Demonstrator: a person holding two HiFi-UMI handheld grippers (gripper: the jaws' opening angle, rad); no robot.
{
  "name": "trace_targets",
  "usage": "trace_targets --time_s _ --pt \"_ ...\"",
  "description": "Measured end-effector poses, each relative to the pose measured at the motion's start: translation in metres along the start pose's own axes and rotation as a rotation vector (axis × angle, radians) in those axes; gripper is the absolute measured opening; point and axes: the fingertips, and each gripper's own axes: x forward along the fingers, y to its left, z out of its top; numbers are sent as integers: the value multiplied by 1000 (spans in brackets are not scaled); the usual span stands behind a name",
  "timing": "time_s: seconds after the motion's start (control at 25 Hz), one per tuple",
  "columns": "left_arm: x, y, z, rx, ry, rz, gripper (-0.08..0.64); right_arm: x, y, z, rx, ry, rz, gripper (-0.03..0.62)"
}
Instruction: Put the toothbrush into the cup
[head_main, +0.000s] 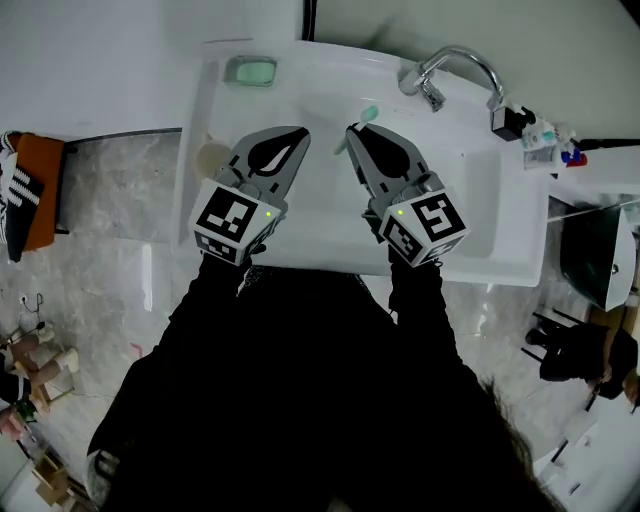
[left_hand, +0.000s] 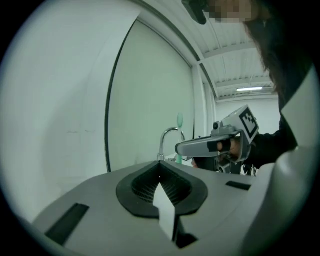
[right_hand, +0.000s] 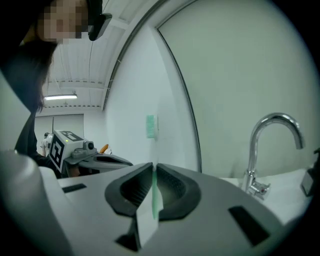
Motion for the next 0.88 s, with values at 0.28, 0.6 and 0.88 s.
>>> trace_targets --time_s 0.28,0.6,0.88 --pt "-51 52 -4 -62 -25 130 8 47 42 6 -15 12 109 29" --pt "-103 95 -6 -81 -31 267 8 87 84 11 -36 28 215 29" --pt "-144 112 -15 -89 -36 347 8 114 126 9 -51 37 307 29"
